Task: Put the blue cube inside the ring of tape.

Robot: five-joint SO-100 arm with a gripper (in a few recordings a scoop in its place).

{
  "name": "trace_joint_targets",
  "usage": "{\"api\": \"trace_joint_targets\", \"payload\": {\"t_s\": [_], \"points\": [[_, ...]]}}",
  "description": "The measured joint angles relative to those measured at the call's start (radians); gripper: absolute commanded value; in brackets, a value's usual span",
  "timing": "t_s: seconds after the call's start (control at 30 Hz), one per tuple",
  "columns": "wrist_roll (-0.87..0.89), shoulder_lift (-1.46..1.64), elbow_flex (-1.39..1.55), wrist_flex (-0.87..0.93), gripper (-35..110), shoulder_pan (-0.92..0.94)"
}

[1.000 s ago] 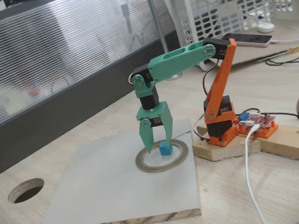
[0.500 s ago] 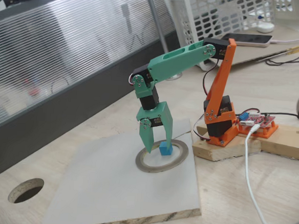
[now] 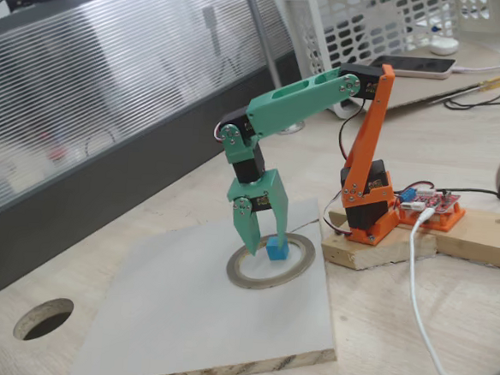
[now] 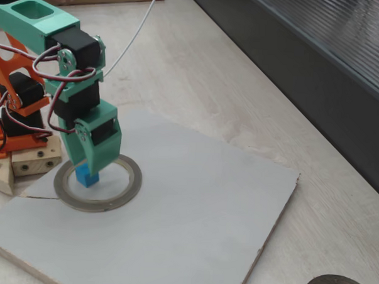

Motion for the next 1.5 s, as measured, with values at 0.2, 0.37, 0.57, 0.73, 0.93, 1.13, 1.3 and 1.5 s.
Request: {"api": "trace_joint_targets", "payload": {"t_s": [0.2,0.37,0.57,0.73,0.93,1.13,1.3,1.5], "points": [[0.000,0.000,-0.190,0.003,7,0.000],[0.000,0.000,-0.333,0.003,7,-0.002],[0.000,0.000,-0.357,0.003,4,-0.002],[-0.006,0.000,-0.357,0.003,3,0.000],[-0.008,0.000,-0.357,0.003,2,0.000],[-0.008,0.000,-0.357,0.147,3,0.026],[-0.008,0.000,-0.357,0.288,3,0.129],[-0.008,0.000,-0.357,0.451,3,0.175]]}}
